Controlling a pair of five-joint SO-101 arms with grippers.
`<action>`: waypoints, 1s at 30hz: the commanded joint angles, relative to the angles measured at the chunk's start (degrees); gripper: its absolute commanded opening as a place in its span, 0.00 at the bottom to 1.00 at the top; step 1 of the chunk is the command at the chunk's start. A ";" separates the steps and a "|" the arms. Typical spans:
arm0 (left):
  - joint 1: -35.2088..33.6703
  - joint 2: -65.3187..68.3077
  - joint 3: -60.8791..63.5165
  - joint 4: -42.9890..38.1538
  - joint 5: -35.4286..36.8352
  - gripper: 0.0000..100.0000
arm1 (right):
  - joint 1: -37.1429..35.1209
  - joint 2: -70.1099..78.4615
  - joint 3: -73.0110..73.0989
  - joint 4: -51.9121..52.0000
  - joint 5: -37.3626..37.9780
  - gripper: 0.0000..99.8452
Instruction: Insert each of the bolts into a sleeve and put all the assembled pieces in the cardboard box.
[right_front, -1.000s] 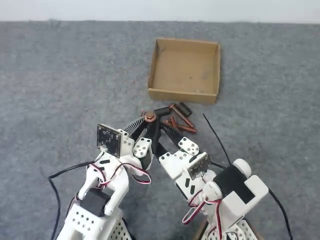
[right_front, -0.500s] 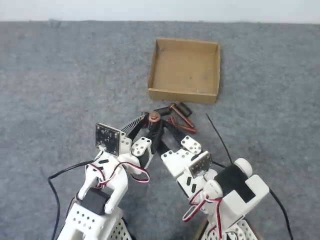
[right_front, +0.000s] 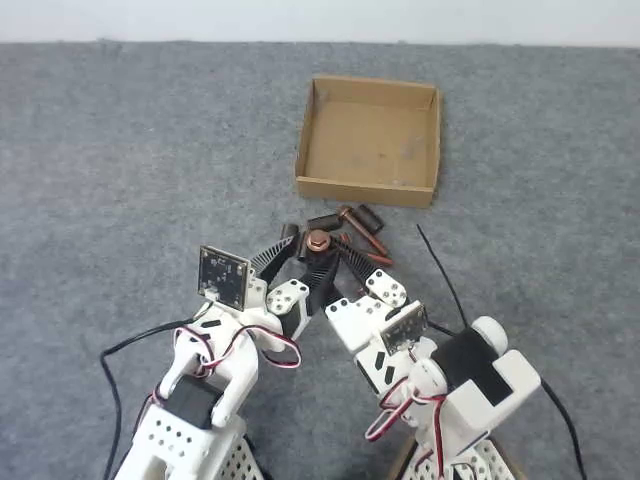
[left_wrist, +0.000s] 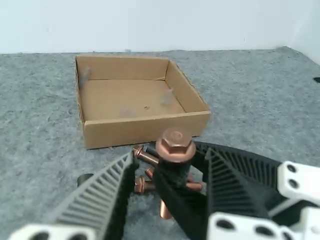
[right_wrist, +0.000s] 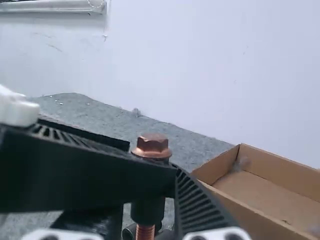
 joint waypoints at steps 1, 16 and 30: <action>-1.23 -0.97 -4.35 0.09 0.70 0.21 | 0.84 -3.38 -0.35 -1.10 -0.70 0.01; -7.65 -6.42 -9.27 0.26 0.62 0.15 | 3.03 -2.77 -2.02 -0.92 -0.70 0.01; -29.19 -8.53 -1.19 4.13 0.44 0.02 | 5.23 -2.86 -2.11 -0.92 -0.70 0.01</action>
